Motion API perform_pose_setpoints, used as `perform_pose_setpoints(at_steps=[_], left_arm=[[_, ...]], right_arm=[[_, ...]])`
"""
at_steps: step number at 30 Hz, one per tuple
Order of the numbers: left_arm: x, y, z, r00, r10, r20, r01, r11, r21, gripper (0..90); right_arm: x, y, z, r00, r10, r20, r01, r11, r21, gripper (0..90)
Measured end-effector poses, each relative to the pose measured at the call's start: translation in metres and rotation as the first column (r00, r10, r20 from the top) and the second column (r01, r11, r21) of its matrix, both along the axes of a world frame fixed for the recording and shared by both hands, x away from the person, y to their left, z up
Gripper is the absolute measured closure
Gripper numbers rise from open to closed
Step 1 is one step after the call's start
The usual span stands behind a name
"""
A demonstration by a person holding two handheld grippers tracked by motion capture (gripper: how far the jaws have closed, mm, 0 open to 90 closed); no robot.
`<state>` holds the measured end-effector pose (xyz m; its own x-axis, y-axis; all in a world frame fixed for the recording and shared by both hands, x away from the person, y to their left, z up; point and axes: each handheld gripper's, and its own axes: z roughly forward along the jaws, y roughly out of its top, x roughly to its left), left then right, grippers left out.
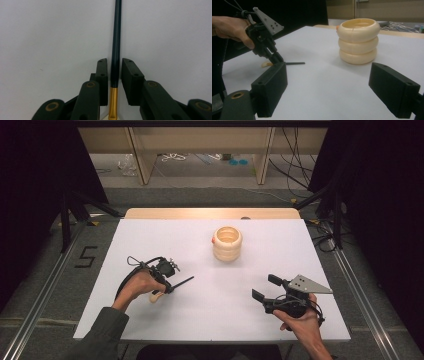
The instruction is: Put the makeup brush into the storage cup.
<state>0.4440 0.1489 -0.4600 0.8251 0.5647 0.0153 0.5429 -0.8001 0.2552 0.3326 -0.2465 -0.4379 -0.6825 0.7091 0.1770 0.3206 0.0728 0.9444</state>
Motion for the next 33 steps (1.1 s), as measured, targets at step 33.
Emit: perform_pose_setpoints(at_steps=[33], left_arm=[[0.0084, 0.0032, 0.0004, 0.9979, -0.011, -0.063, 0.011, 0.9999, -0.013, 83.1]], right_arm=[[-0.0005, 0.0007, 0.0001, 0.9999, 0.013, -0.005, -0.013, 0.9999, 0.01, 16.5]])
